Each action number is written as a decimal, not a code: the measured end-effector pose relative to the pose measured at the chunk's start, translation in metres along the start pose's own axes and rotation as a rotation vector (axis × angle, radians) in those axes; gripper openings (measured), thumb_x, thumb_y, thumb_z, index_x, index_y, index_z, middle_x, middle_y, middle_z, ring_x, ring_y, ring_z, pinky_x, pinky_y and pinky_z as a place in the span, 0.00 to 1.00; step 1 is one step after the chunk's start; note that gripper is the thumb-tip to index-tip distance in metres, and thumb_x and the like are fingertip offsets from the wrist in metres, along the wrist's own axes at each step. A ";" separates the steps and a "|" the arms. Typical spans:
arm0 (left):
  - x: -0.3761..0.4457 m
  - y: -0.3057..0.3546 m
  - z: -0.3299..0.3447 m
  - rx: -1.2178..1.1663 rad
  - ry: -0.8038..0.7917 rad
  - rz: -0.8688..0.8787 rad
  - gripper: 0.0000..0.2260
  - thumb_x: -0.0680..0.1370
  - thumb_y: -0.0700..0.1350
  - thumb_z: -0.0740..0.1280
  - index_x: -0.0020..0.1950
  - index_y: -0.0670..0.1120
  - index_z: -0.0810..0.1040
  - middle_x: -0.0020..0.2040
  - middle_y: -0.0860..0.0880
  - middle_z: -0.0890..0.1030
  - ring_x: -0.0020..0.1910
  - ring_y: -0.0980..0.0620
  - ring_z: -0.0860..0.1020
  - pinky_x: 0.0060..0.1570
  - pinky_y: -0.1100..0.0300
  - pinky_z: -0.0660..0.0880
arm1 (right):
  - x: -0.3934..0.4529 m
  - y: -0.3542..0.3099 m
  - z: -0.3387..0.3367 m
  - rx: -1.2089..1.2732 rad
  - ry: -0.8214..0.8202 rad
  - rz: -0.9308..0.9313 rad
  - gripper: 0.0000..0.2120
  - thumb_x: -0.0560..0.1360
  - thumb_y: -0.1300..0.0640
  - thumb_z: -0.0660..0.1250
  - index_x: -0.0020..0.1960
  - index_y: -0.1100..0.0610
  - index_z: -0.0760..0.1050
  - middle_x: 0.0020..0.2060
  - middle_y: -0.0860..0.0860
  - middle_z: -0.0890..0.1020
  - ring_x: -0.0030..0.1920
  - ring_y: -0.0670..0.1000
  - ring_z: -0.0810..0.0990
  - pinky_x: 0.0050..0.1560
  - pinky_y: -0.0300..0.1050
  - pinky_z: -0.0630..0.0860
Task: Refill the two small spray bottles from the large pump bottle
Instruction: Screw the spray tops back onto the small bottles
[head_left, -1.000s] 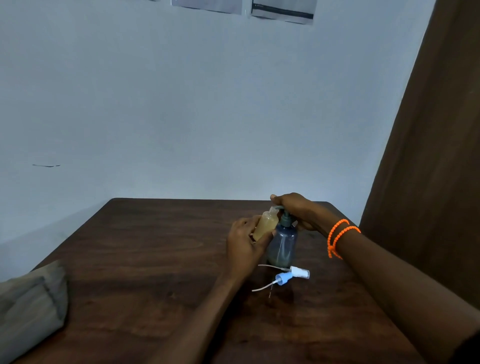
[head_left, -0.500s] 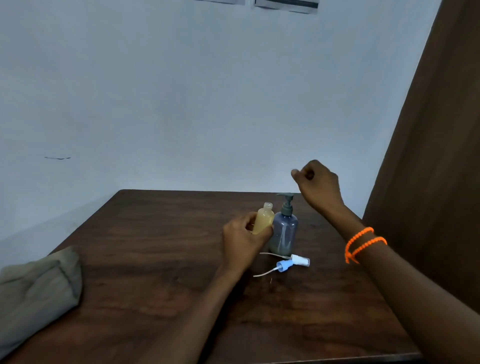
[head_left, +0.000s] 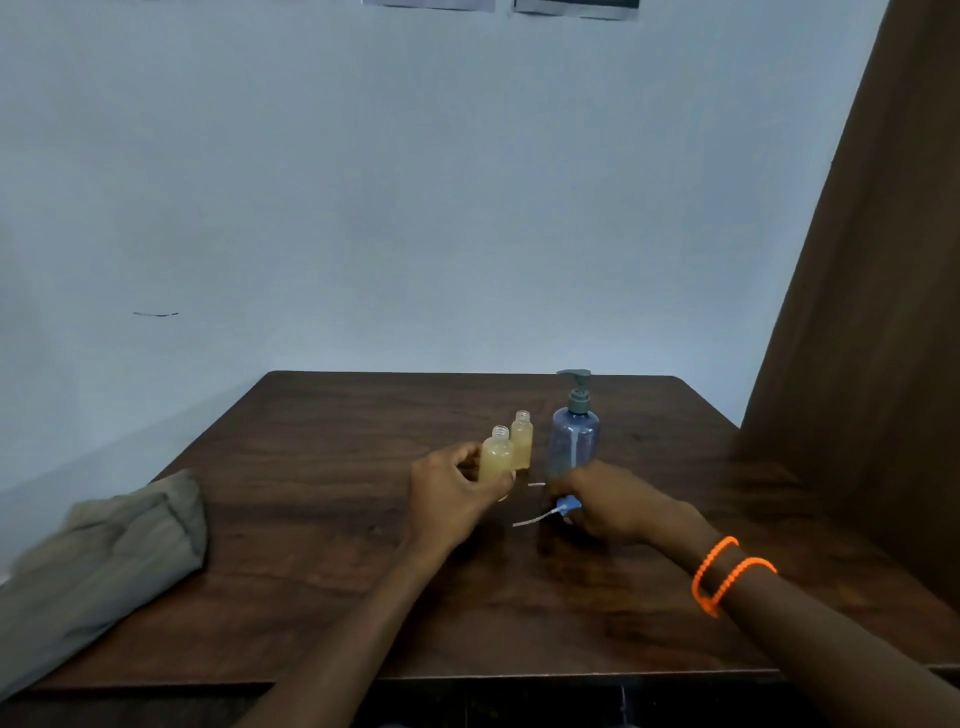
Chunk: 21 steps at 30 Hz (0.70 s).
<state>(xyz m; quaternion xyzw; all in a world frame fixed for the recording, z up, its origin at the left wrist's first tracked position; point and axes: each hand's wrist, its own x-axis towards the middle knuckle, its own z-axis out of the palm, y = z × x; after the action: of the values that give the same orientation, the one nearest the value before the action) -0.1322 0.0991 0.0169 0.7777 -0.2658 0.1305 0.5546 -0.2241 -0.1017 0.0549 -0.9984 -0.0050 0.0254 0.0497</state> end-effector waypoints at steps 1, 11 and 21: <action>-0.002 -0.002 -0.005 0.005 -0.004 -0.004 0.13 0.65 0.51 0.79 0.48 0.51 0.87 0.37 0.59 0.85 0.37 0.65 0.83 0.40 0.59 0.81 | 0.001 0.000 0.000 -0.018 0.009 -0.006 0.10 0.76 0.55 0.68 0.56 0.46 0.79 0.53 0.49 0.82 0.53 0.53 0.80 0.46 0.46 0.74; -0.008 -0.026 -0.016 0.064 -0.051 -0.151 0.22 0.64 0.57 0.78 0.56 0.51 0.86 0.45 0.57 0.87 0.41 0.64 0.83 0.45 0.55 0.83 | 0.002 -0.003 -0.083 0.122 0.185 -0.167 0.15 0.71 0.58 0.77 0.49 0.51 0.72 0.44 0.45 0.78 0.39 0.41 0.75 0.37 0.33 0.69; -0.011 -0.024 -0.016 0.007 -0.104 -0.152 0.16 0.64 0.56 0.77 0.49 0.53 0.86 0.40 0.58 0.86 0.39 0.64 0.83 0.43 0.53 0.84 | 0.051 -0.047 -0.110 0.129 0.236 -0.298 0.09 0.69 0.54 0.80 0.46 0.51 0.83 0.41 0.42 0.84 0.42 0.40 0.81 0.41 0.30 0.72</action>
<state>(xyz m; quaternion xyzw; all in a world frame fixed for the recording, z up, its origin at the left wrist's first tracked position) -0.1260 0.1233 -0.0020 0.8033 -0.2341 0.0483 0.5454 -0.1676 -0.0653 0.1666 -0.9774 -0.1454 -0.0994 0.1169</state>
